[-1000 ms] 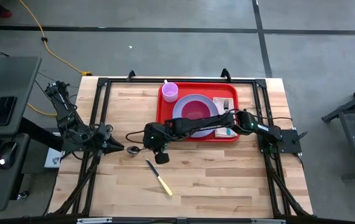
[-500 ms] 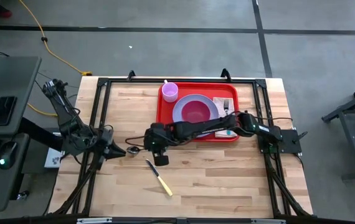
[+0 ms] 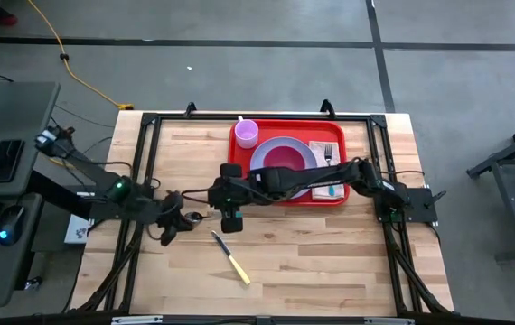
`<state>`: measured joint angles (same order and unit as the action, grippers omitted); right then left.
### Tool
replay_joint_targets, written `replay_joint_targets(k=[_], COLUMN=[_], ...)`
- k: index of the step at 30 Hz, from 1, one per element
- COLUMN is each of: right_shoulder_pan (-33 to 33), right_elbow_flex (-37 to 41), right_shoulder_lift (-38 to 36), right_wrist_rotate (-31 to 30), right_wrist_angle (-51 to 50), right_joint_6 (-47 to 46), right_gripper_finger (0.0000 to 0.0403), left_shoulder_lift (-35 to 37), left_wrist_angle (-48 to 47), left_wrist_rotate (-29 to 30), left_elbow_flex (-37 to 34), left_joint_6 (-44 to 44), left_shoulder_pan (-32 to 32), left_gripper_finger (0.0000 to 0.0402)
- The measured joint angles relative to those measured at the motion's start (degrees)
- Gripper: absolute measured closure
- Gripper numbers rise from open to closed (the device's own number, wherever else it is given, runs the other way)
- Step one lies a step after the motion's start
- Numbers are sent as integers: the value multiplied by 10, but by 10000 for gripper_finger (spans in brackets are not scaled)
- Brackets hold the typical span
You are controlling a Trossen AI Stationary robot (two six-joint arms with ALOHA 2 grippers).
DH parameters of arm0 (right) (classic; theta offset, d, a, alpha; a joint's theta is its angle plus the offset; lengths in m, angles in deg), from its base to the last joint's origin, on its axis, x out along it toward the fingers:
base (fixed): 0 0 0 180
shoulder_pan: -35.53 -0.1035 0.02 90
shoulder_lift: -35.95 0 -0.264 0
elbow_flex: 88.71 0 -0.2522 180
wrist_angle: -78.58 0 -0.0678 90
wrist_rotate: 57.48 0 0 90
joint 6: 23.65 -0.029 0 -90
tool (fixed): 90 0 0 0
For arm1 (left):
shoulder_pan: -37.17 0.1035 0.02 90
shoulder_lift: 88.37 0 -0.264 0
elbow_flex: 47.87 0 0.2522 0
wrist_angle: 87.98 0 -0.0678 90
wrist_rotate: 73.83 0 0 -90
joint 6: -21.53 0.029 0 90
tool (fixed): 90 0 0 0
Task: Set up tray
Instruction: Put the blue spoon on top of the napkin to the right of the purple plate in the red tray
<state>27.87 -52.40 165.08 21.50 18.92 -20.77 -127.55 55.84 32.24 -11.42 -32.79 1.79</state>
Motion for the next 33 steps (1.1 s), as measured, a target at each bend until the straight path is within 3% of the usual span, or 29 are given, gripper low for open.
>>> replay_joint_targets(k=[4, 8, 17, 22, 27, 33], right_shoulder_pan=[0, 0, 0, 1, 2, 2], right_elbow_flex=[3, 3, 2, 2, 2, 2], right_shoulder_lift=[-12, -25, -59, -75, -89, -96], right_wrist_rotate=[-15, -31, -67, -78, -83, -81], right_wrist_angle=[-11, -28, -62, -78, -93, -107], right_joint_6=[1, 1, 35, 38, 51, 62], right_gripper_finger=[373, 373, 373, 373, 373, 373], left_shoulder_lift=[-23, -42, -88, -133, -170, -182], left_wrist_angle=[-1, 0, 36, 73, 119, 133], left_wrist_rotate=[-81, -123, -231, -246, -218, -224], left_elbow_flex=[9, 20, 22, 22, 22, 22], left_joint_6=[28, 35, 51, 61, 78, 65], left_shoulder_pan=[79, 143, 233, 246, 245, 245], left_gripper_finger=[316, 316, 316, 316, 316, 316])
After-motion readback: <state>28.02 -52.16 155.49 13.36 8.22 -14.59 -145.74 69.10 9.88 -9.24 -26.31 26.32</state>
